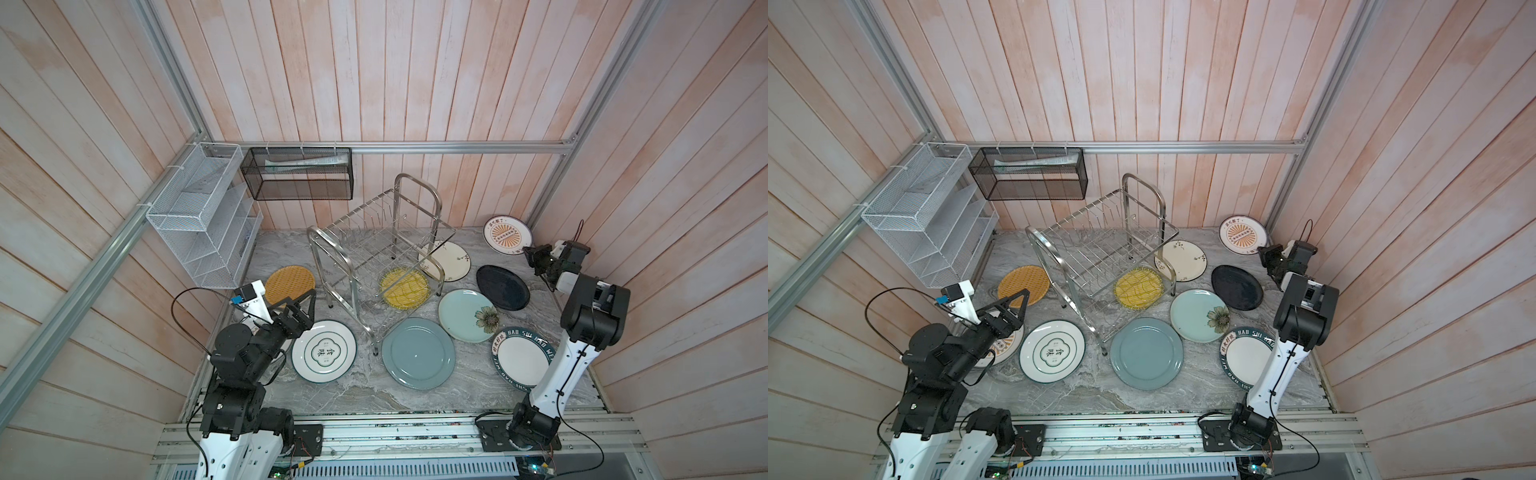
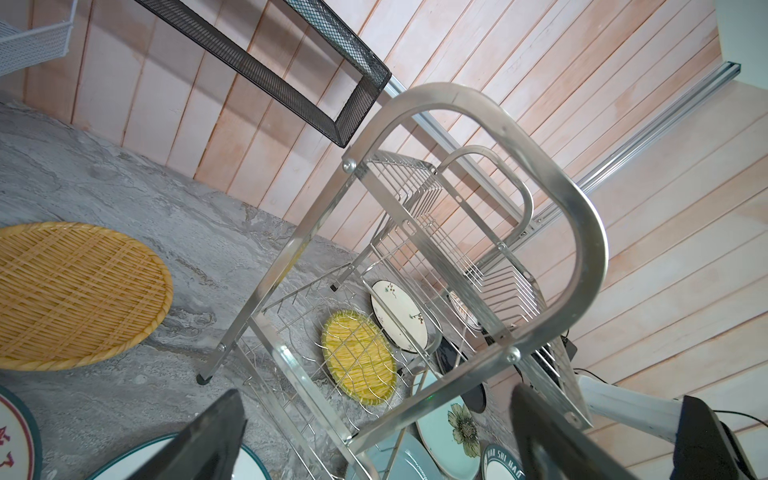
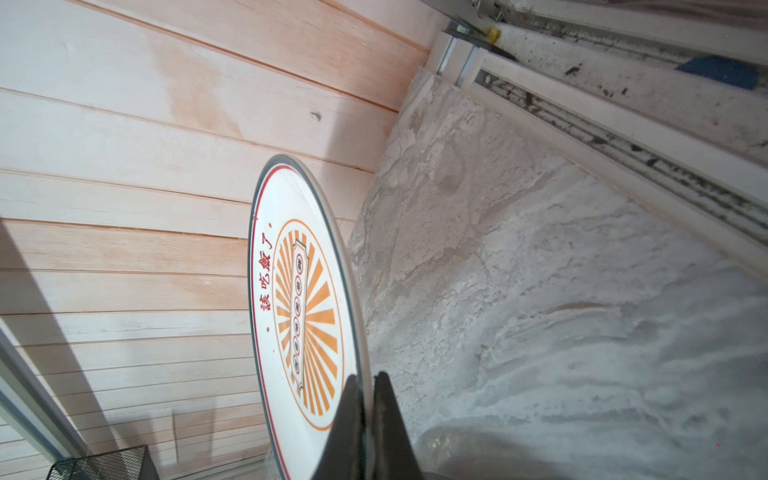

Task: Load the plates into the dish rack
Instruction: 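Lift the sunburst plate upright with the right gripper while the left arm swings rackward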

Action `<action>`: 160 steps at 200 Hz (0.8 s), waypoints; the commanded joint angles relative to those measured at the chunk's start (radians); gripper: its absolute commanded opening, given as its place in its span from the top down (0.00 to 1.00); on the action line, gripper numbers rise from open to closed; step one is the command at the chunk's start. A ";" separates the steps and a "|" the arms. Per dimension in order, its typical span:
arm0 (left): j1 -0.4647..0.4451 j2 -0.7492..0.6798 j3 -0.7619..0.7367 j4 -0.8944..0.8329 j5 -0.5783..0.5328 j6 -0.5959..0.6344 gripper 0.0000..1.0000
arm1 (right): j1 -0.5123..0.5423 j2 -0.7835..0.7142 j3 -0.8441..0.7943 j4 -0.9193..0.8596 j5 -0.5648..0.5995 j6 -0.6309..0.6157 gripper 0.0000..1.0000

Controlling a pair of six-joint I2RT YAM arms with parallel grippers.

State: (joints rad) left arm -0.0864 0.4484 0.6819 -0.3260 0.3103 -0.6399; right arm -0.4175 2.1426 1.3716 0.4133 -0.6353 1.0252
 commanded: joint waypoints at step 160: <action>-0.620 0.391 -0.094 0.094 -0.522 -0.106 0.07 | 0.066 -0.572 -0.543 0.112 0.013 0.088 1.00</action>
State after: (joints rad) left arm -0.6327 0.7532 0.5869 -0.2535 0.0536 -0.6868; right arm -0.3553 1.6363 0.8619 0.5152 -0.6075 1.1145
